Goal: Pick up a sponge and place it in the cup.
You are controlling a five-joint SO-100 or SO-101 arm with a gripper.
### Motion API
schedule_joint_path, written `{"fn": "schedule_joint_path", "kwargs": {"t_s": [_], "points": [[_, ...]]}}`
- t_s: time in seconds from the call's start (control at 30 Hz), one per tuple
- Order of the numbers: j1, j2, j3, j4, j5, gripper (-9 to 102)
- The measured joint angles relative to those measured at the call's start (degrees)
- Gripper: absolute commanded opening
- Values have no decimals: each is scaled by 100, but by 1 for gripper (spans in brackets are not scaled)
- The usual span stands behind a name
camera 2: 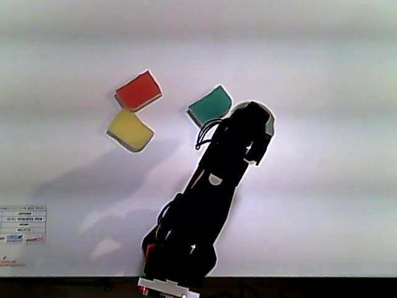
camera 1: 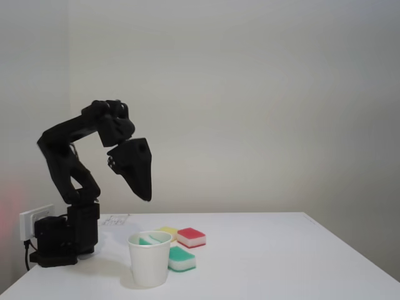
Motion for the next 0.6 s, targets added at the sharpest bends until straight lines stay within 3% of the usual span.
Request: {"fn": "schedule_joint_path", "kwargs": {"t_s": [0.6], "points": [[-211,4825,4061,501,-439,0]]}}
